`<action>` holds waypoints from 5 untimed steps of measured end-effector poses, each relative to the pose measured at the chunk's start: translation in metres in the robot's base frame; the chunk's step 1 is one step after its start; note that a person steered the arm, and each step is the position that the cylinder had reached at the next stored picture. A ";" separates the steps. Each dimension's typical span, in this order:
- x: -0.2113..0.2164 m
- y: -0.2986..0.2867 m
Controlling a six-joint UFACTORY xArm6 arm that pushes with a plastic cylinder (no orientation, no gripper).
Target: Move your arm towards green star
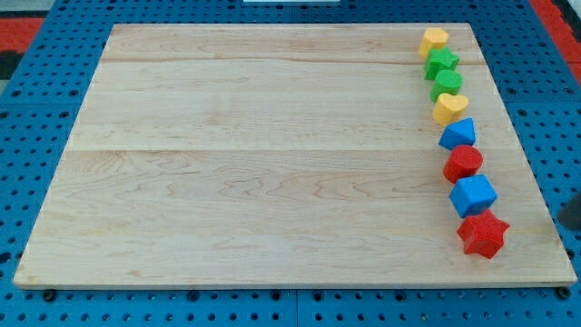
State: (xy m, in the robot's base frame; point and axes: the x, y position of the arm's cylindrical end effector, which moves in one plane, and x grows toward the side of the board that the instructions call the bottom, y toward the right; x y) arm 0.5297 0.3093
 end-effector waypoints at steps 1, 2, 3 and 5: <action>-0.080 0.005; -0.157 0.017; -0.223 0.026; -0.245 -0.019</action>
State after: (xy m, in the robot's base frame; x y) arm 0.2847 0.2905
